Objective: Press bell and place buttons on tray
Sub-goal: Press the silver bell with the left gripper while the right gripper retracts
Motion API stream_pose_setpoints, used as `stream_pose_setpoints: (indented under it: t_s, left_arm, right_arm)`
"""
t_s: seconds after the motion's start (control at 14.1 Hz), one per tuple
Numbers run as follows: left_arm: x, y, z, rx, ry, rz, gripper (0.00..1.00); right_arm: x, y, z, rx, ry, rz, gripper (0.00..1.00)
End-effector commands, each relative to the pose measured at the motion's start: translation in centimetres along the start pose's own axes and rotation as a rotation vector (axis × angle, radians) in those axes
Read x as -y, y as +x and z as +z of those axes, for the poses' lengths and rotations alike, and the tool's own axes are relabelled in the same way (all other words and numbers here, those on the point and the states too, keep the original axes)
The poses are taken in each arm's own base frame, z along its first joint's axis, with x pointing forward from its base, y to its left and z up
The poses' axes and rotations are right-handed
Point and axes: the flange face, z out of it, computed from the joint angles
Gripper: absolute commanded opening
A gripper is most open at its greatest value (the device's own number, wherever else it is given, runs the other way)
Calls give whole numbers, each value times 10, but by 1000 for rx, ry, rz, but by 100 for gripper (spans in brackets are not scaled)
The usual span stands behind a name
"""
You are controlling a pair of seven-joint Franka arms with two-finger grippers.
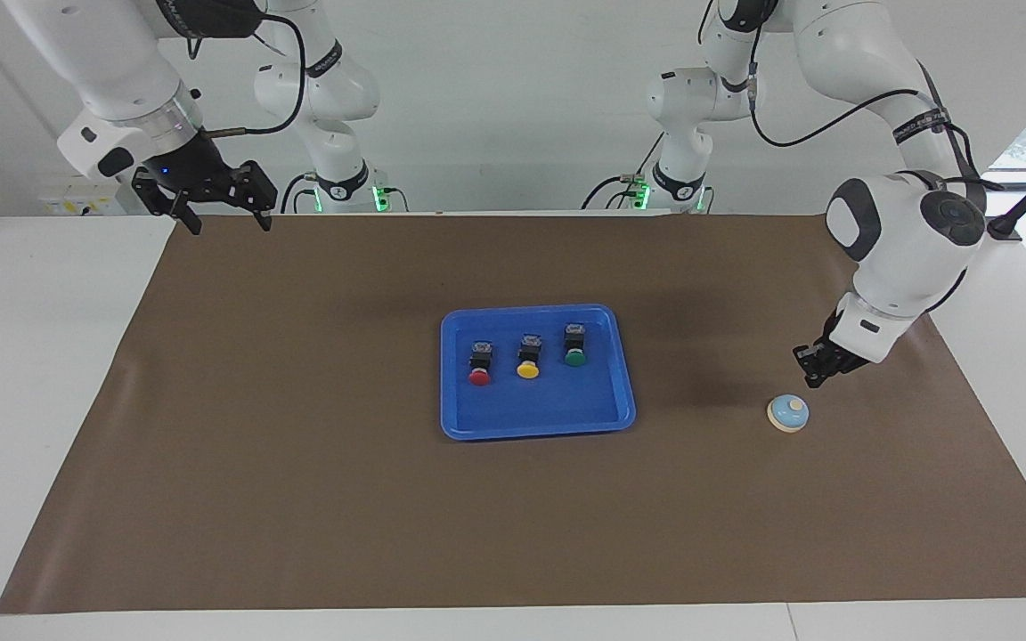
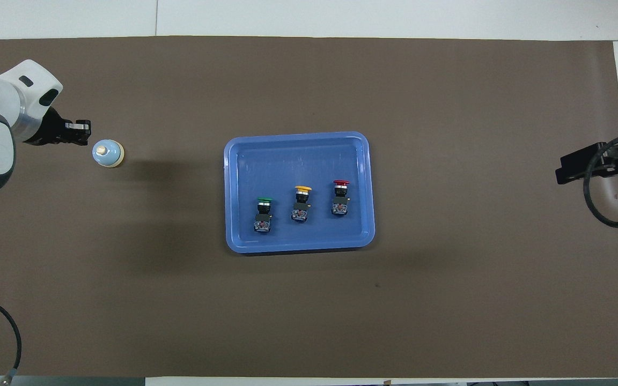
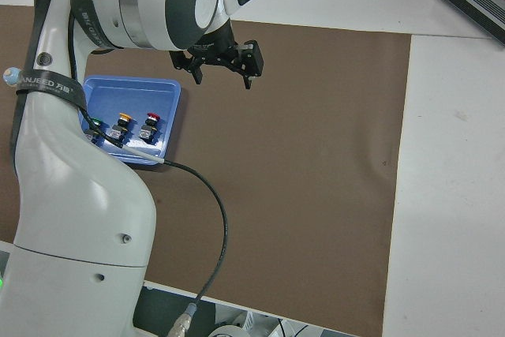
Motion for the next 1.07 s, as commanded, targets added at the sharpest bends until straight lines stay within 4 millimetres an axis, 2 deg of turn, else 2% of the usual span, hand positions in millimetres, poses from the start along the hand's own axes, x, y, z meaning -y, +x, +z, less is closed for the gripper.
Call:
stream_pose_setpoints:
  t_s: [0.0,0.36,1.0]
  left_arm:
    - [1,8,16,-17,-5,9,0]
    - [4,8,25,-10,-5,5,0]
    - [13,-9,88,-24,-2,-9,0]
  right_arm:
    - [-4,-1,2,-7,-1,-22,100]
    - [-2,-11,-8,-22,-24,-33,100]
    - [1,-12,-6,-26,-80,-45,100]
